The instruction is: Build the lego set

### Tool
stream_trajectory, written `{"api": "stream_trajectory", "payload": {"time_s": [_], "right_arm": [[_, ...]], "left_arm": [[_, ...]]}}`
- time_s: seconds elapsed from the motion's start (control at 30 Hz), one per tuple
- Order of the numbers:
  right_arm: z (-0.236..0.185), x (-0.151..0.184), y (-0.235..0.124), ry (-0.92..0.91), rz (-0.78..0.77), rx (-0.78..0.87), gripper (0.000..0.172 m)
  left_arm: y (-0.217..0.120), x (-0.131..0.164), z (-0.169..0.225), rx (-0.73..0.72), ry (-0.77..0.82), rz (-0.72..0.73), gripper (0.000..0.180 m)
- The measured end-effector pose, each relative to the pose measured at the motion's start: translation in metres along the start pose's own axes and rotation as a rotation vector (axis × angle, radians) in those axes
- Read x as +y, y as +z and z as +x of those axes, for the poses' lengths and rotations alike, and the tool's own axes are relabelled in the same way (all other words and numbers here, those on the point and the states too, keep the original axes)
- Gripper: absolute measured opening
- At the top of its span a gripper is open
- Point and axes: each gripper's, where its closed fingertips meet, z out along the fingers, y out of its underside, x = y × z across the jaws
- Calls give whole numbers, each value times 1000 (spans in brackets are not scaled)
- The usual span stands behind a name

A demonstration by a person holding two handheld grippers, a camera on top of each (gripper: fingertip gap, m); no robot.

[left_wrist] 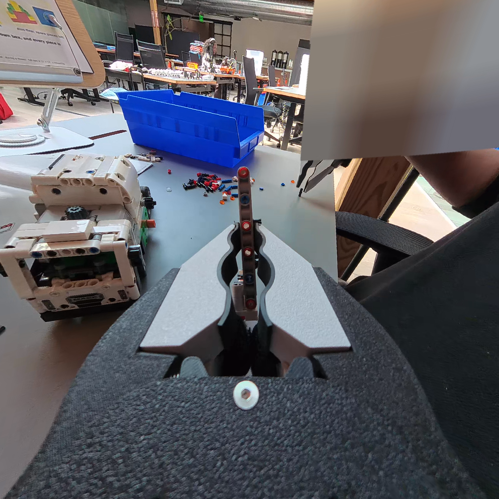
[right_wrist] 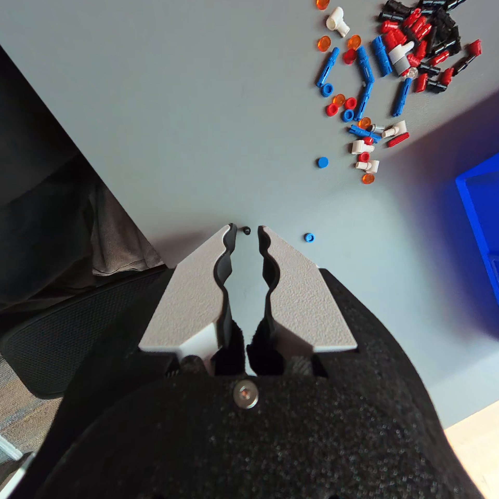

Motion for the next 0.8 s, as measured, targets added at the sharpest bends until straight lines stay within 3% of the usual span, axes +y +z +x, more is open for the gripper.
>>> {"api": "stream_trajectory", "payload": {"time_s": [0.03, 0.8], "right_arm": [[0, 0, 1, -4, -6, -8, 14], [0, 5, 8, -13, -75, -36, 4]], "left_arm": [[0, 0, 0, 0, 0, 0, 6], [1, 1, 0, 1, 0, -5, 6]]}}
